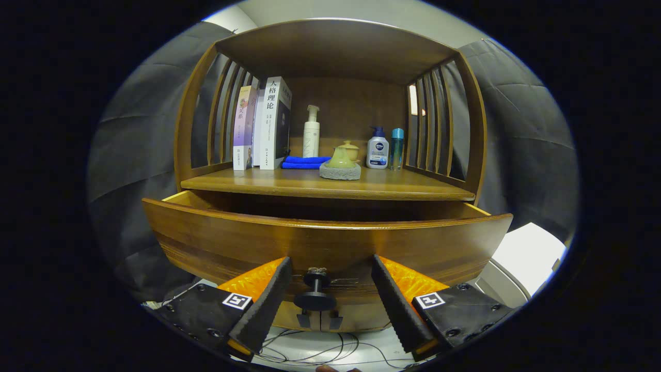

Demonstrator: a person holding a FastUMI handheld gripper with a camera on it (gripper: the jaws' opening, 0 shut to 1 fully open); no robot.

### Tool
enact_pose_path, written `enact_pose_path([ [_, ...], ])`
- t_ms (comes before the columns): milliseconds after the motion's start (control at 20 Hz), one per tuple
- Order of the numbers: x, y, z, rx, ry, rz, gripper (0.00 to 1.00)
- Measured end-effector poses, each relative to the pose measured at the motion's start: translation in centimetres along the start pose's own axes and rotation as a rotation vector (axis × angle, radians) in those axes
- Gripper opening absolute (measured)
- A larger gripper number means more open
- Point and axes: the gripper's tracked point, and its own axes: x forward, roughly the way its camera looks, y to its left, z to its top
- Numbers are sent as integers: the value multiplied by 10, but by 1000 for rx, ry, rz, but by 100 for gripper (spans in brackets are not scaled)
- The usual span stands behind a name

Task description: Pull open the drawer, take out the items inside it, and place them on the countertop above the cabinet.

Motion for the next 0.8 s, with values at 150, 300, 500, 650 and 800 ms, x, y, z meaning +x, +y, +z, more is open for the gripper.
enact_pose_path([
  [150, 11, 2, 3, 9, -3, -4, 99],
  [300, 22, 3, 4, 26, -11, 2, 99],
  [500, 36, 3, 8, 20, -24, 1, 99],
  [650, 46, 3, 11, 16, -31, 2, 99],
  [800, 55, 6, 13, 19, -39, 2, 98],
])
